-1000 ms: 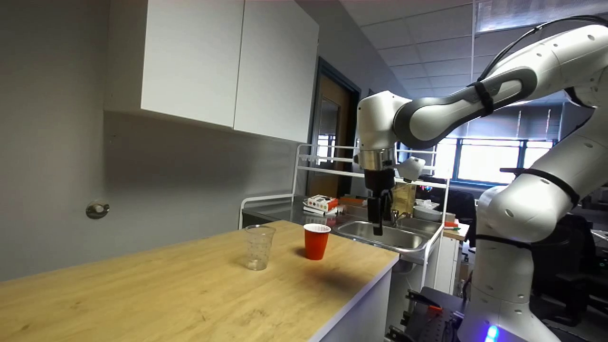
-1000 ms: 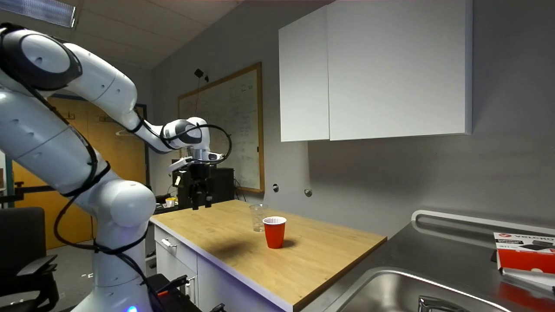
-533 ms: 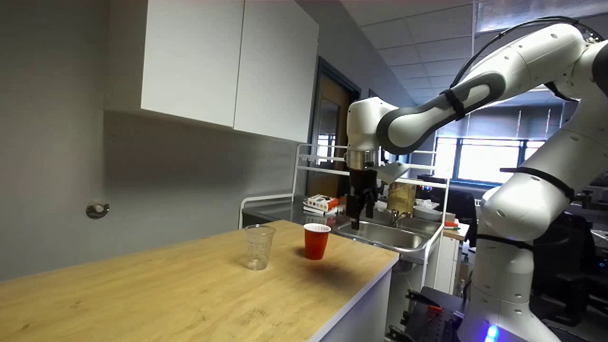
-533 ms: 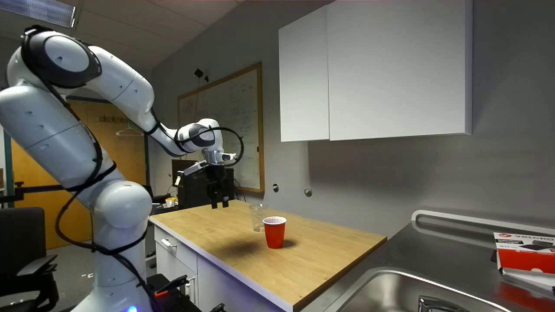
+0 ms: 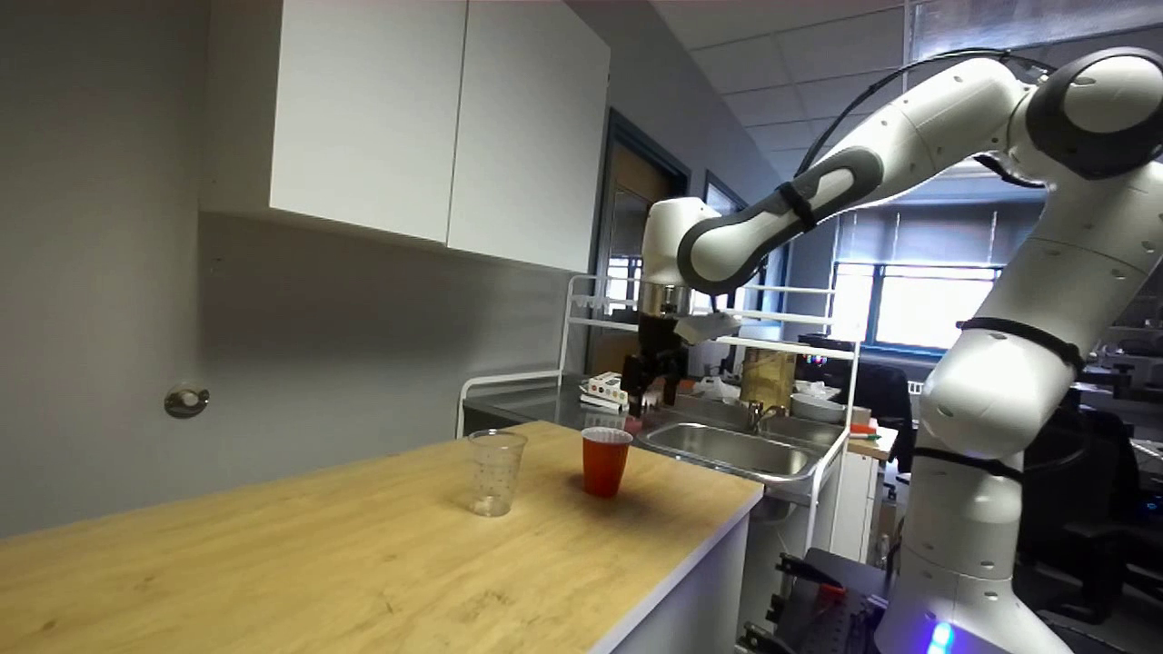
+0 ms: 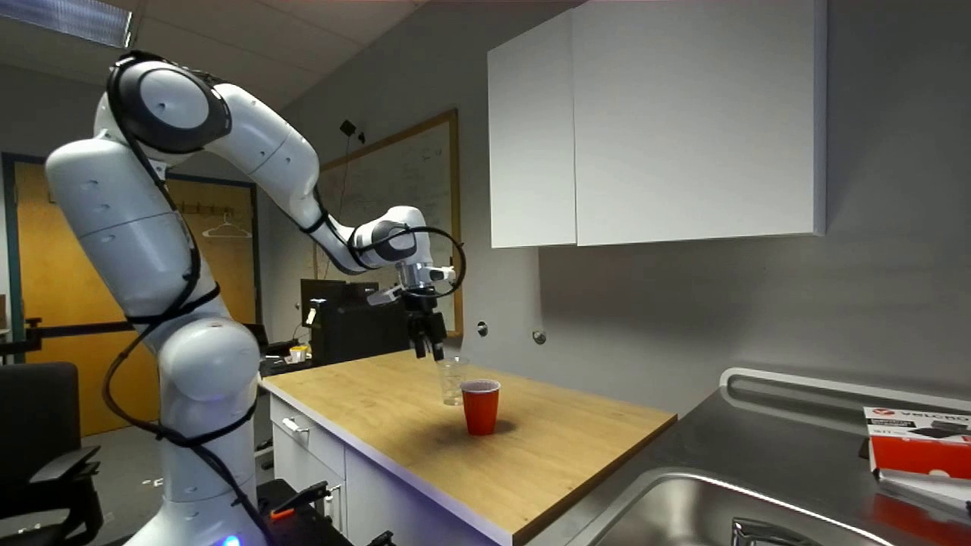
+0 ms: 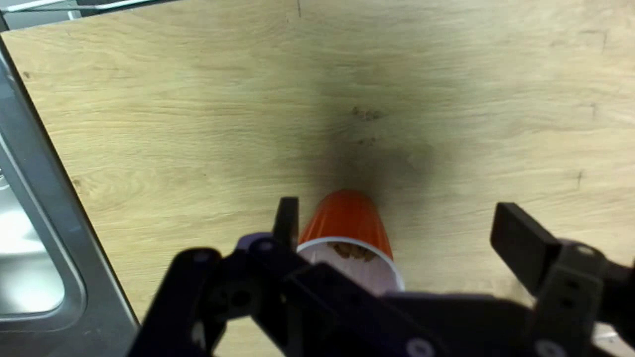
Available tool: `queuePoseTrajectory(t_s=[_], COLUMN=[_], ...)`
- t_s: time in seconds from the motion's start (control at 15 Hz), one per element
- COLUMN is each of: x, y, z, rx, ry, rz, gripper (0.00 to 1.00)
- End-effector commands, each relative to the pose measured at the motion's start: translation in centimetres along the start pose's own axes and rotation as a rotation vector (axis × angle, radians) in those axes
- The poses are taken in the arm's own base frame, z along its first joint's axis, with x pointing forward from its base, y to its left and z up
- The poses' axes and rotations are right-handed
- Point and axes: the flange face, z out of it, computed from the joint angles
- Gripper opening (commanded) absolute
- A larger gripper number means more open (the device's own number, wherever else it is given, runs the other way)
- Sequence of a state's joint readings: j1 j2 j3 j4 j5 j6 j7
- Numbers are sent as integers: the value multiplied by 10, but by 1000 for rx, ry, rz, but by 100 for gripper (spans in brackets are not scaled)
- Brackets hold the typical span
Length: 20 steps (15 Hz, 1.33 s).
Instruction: Pour the content from the orange cup into the glass cup
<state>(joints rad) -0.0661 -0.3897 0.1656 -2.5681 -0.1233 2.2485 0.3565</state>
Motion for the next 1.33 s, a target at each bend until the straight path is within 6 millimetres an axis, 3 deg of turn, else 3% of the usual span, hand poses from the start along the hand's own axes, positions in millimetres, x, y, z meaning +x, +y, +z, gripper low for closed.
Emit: queuePoseTrajectory(t_s=[0.0,0.47,0.93,1.0,1.27], x=[46,106,126,127,128], y=[19,57,81,83,83], z=[16,62,121,129,148], rx=[18,49,71,77,90], ry=[-6,-56,-139,-144,-173], rz=[49,139,170,174,172], gripper=[100,100,100,82,50])
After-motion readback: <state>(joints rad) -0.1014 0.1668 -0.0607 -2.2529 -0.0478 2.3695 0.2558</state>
